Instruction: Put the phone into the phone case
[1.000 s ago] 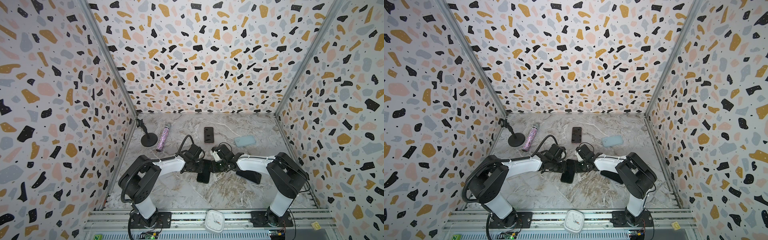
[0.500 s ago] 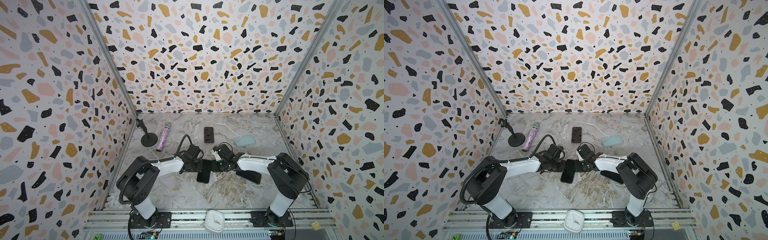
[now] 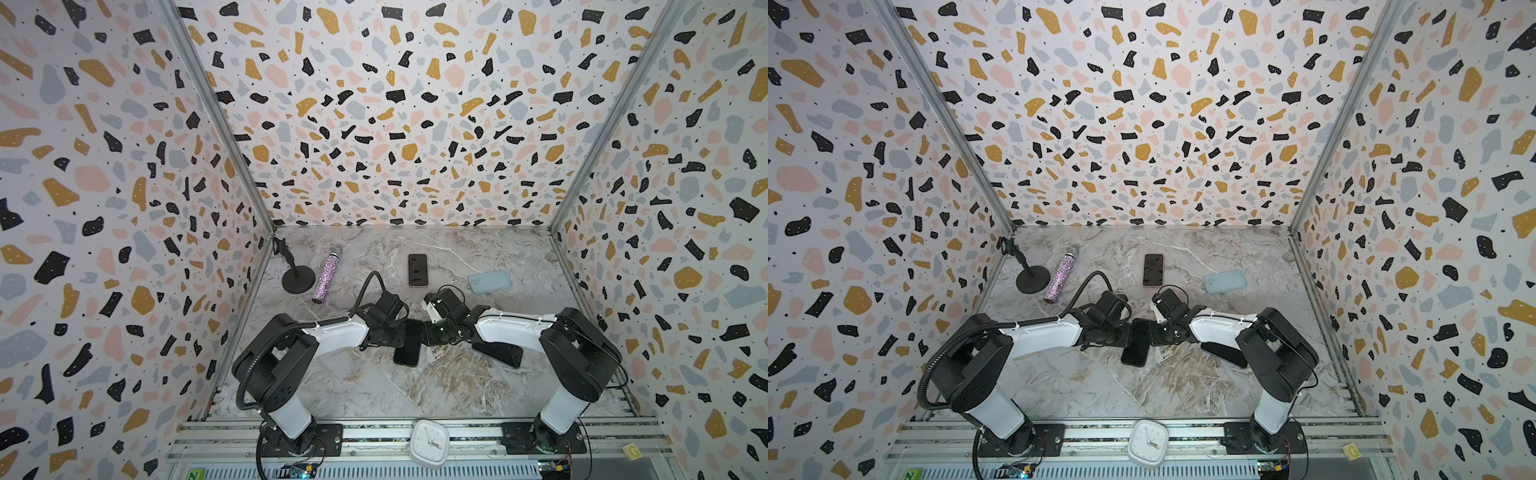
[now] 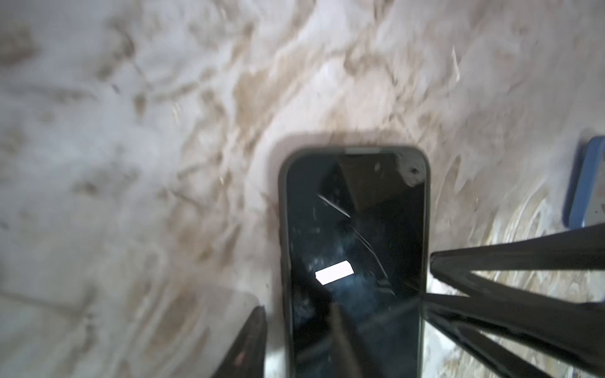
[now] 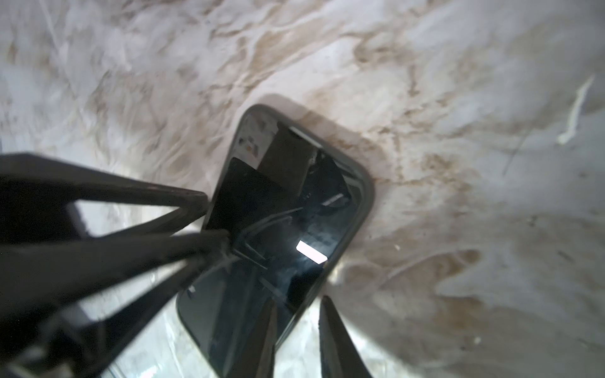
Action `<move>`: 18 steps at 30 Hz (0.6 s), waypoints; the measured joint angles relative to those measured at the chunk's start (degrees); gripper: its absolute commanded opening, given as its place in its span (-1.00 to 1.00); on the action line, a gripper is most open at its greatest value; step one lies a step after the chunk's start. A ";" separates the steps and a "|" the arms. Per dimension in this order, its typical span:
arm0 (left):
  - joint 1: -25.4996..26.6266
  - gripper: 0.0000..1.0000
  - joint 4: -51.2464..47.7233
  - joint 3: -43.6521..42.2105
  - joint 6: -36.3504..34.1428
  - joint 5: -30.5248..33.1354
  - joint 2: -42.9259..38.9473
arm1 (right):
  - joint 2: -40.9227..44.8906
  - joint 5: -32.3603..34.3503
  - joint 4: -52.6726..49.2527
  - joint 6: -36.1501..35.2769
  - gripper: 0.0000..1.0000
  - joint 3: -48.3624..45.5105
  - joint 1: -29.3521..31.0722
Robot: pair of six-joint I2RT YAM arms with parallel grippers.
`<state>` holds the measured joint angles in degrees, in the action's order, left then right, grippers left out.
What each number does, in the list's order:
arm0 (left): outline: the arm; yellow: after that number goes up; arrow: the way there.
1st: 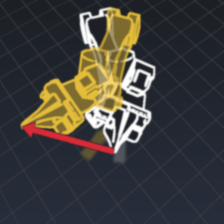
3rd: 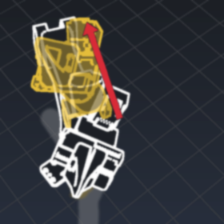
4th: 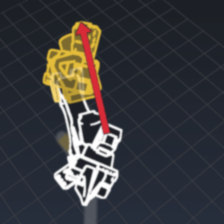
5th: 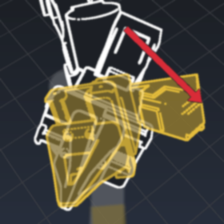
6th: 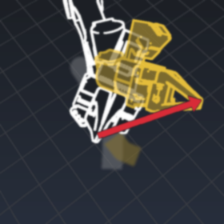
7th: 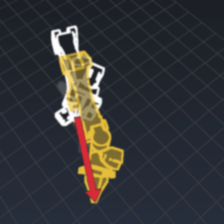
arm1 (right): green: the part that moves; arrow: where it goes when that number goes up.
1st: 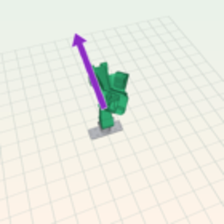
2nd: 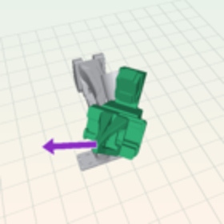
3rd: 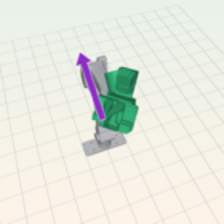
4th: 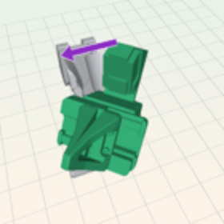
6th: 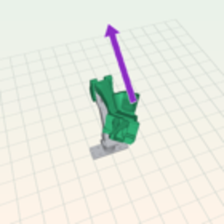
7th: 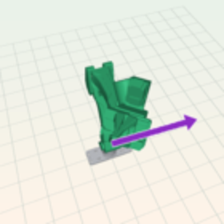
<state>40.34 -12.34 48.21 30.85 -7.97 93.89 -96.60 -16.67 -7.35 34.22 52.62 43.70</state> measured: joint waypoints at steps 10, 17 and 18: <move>4.92 0.70 -14.12 7.87 0.02 4.17 -2.25 | 17.86 1.57 -1.84 -5.99 0.56 -2.97 -5.62; 8.87 0.80 -17.86 11.26 3.17 6.84 -0.92 | 23.93 4.31 -4.04 -7.78 0.98 -8.07 -7.65; 9.11 0.80 -18.29 11.69 3.48 7.19 -0.61 | 24.70 4.42 -4.31 -7.91 0.98 -8.48 -8.28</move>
<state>49.45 -30.63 59.90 34.33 -0.78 93.27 -71.90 -12.25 -11.66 26.30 44.14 35.42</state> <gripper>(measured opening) 0.895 0.990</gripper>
